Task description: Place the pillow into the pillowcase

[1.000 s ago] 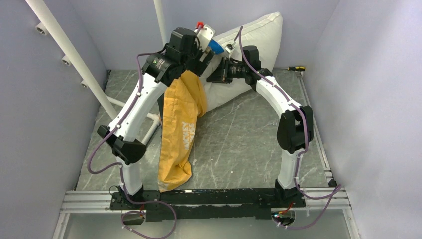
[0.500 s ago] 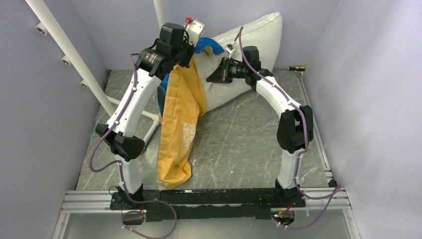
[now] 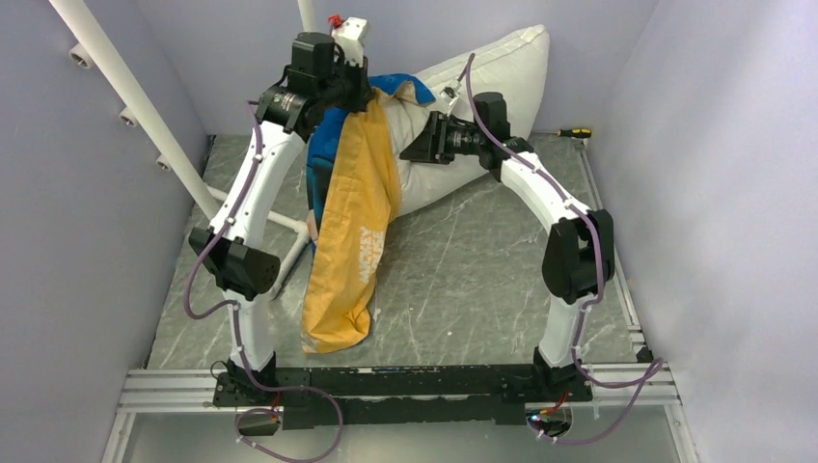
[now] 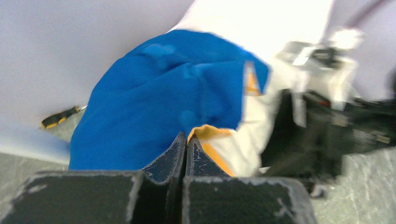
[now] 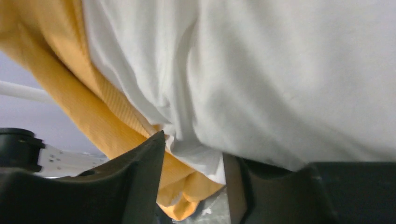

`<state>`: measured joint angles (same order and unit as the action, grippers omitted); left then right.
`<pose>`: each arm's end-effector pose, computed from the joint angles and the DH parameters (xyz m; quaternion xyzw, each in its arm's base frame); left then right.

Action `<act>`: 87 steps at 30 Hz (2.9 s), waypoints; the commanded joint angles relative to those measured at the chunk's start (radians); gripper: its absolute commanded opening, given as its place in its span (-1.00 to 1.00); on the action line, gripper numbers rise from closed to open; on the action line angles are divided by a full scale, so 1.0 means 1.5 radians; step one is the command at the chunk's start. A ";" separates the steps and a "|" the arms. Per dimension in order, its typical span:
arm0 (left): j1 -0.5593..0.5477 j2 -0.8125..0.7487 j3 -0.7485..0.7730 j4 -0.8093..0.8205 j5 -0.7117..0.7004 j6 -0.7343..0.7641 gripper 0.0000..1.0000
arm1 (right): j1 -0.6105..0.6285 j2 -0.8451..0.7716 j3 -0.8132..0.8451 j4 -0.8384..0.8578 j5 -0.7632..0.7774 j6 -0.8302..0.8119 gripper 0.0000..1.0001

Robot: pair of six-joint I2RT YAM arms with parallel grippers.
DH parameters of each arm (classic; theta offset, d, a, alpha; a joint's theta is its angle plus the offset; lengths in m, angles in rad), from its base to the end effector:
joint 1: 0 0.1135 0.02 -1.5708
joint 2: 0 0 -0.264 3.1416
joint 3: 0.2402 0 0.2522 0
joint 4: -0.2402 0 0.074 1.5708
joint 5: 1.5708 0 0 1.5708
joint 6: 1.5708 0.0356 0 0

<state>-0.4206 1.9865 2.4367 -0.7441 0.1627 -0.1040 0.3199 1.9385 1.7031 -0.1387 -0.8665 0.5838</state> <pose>0.3861 -0.1790 0.4840 0.1740 0.7827 -0.2170 0.5567 0.4257 0.1696 0.3256 -0.1358 0.7745 0.5353 0.3085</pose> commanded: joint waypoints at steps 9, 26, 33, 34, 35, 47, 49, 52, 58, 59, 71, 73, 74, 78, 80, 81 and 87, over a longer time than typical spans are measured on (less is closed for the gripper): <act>0.048 -0.077 -0.132 0.036 -0.126 0.010 -1.00 | 0.015 -0.240 -0.146 0.002 0.141 -0.070 0.66; 0.047 -0.085 -0.142 0.015 -0.115 0.026 -1.00 | 0.048 0.000 -0.018 0.154 -0.027 0.038 0.24; 0.047 -0.094 -0.114 -0.010 -0.115 0.023 -0.97 | 0.048 0.025 -0.032 0.239 -0.059 0.108 0.28; 0.047 -0.103 -0.118 -0.006 -0.118 0.020 -1.00 | 0.047 0.022 -0.030 0.230 -0.061 0.102 0.29; 0.047 -0.109 -0.126 -0.002 -0.121 0.020 -1.00 | 0.047 0.011 -0.029 0.204 -0.051 0.088 0.32; 0.047 -0.109 -0.165 -0.002 -0.133 0.032 -1.00 | 0.027 -0.154 -0.064 -0.116 0.222 -0.023 0.89; 0.047 -0.109 -0.167 -0.003 -0.134 0.033 -1.00 | 0.019 -0.145 -0.069 -0.140 0.229 -0.014 0.86; 0.047 -0.111 -0.171 0.000 -0.131 0.036 -1.00 | 0.007 -0.109 -0.073 -0.155 0.215 0.006 0.72; 0.047 -0.115 -0.168 0.003 -0.115 0.037 -1.00 | 0.022 0.005 -0.017 -0.109 0.127 0.041 0.72; 0.047 -0.116 -0.167 0.002 -0.107 0.038 -1.00 | 0.029 0.025 -0.003 -0.089 0.110 0.056 0.65; 0.046 -0.173 -0.142 -0.003 -0.097 0.043 0.51 | 0.050 -0.014 0.016 0.122 0.077 0.157 -1.00; 0.046 -0.199 -0.151 0.009 -0.099 0.034 0.75 | 0.050 -0.072 0.006 0.076 0.128 0.123 -1.00; 0.046 -0.217 -0.157 0.013 -0.088 0.028 0.84 | 0.050 -0.099 0.010 0.035 0.160 0.105 -1.00; 0.043 -0.253 -0.178 0.008 -0.022 -0.020 0.82 | 0.054 -0.143 0.042 -0.068 0.218 0.076 -1.00; 0.030 -0.258 -0.187 -0.007 -0.004 -0.041 0.76 | 0.055 -0.141 0.051 -0.085 0.223 0.077 -1.00; 0.018 -0.258 -0.192 -0.015 -0.006 -0.043 0.74 | 0.056 -0.137 0.055 -0.091 0.226 0.078 -1.00; -0.056 -0.229 -0.219 -0.101 -0.098 -0.118 0.54 | 0.065 -0.128 0.062 -0.095 0.236 0.093 -1.00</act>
<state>-0.4511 1.5898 2.1582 -0.7914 0.0864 -0.1680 0.4015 1.8008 1.7138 -0.3733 -0.5156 0.7063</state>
